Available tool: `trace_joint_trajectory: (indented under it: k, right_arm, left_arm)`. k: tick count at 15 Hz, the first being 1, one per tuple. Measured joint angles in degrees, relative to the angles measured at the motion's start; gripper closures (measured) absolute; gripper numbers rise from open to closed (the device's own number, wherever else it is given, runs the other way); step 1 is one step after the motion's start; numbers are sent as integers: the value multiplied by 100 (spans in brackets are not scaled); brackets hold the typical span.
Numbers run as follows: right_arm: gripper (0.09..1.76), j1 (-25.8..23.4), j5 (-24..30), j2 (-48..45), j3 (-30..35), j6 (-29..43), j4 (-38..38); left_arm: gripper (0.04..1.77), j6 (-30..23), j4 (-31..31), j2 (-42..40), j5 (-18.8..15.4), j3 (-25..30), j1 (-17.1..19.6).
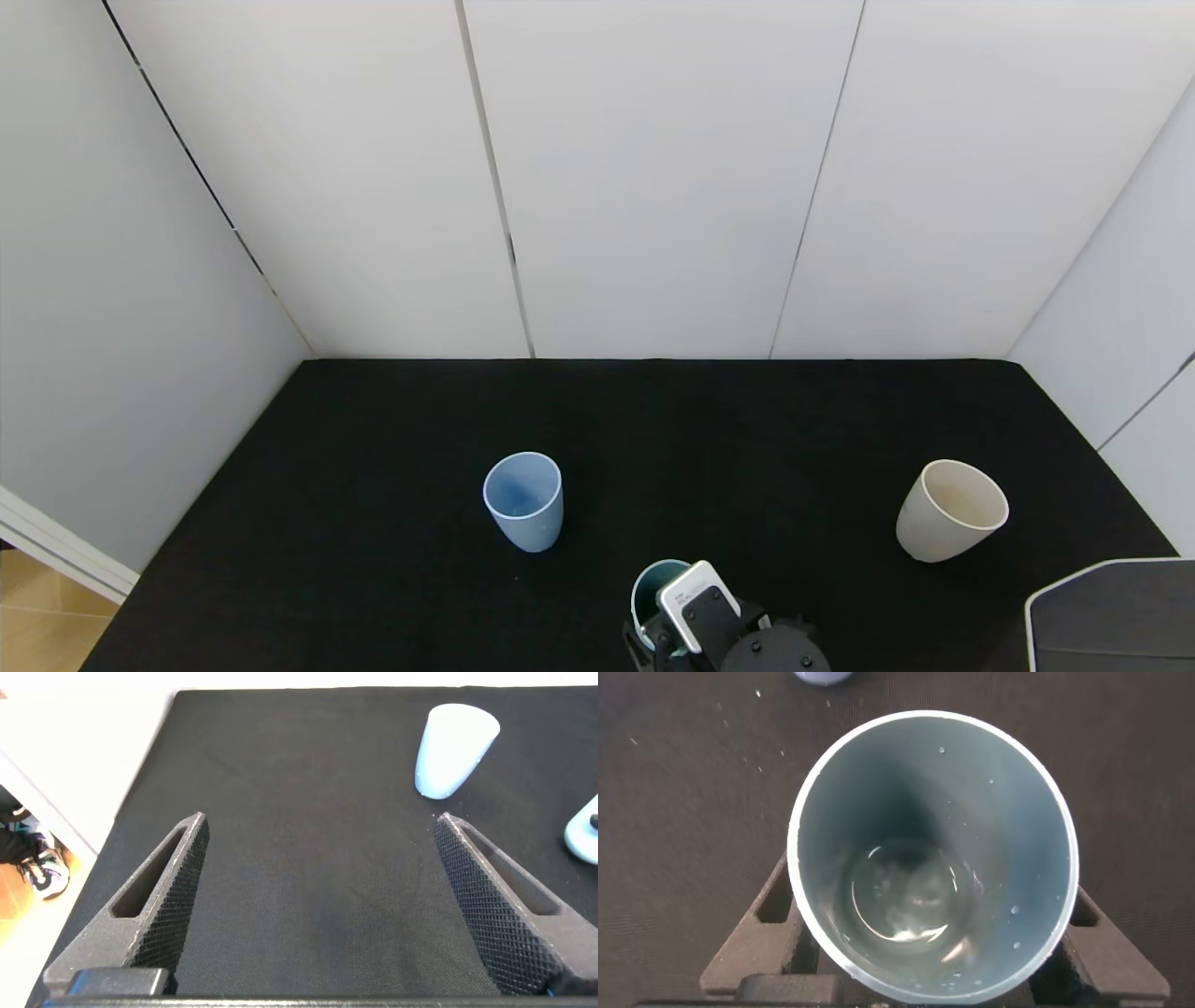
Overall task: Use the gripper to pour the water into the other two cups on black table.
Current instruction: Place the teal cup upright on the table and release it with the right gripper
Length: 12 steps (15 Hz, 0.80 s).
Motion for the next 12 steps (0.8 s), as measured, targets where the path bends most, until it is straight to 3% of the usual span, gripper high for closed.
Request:
trace_joint_trajectory:
  k: [3,6,12]
  right_arm:
    - [62,-1,0,37,22,-2,-9]
    - [46,-1,-2,-10,33,-5,-20]
    - [29,-65,-5,-549,38,-123,135]
  left_arm:
    - [9,0,0,0,2,0,0]
    - [9,0,0,0,0,0,0]
    - [9,0,0,0,2,0,0]
